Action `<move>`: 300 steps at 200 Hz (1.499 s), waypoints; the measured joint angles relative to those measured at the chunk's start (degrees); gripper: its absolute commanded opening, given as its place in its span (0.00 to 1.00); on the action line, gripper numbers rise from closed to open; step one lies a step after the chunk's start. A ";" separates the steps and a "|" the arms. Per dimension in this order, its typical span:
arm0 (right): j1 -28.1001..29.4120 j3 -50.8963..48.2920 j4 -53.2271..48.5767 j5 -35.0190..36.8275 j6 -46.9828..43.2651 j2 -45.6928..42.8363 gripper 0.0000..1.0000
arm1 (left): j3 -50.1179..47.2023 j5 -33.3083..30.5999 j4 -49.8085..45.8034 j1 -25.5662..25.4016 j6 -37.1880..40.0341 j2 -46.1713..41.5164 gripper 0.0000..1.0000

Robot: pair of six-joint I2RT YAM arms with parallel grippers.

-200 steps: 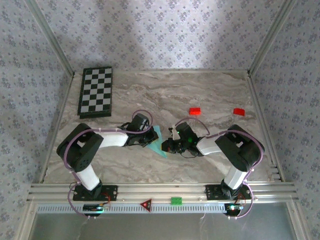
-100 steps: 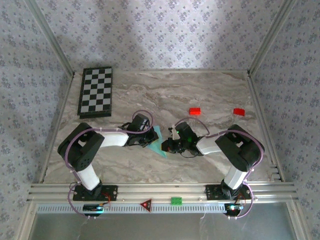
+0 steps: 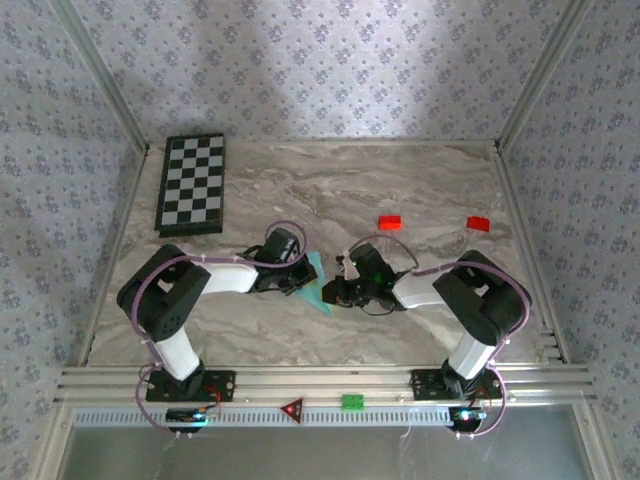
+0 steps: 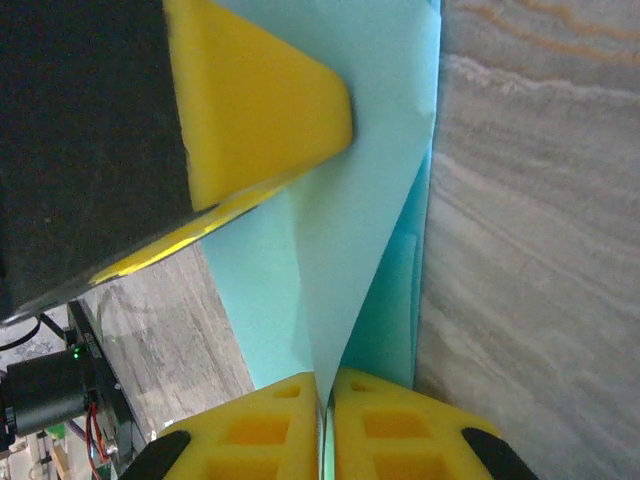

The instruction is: Fold a paper plane with a square sheet of paper (pick it up from the middle)

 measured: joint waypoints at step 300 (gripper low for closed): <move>0.52 -4.59 -0.87 -1.66 1.81 -3.58 0.04 | -0.63 0.09 1.09 0.00 0.00 0.00 0.00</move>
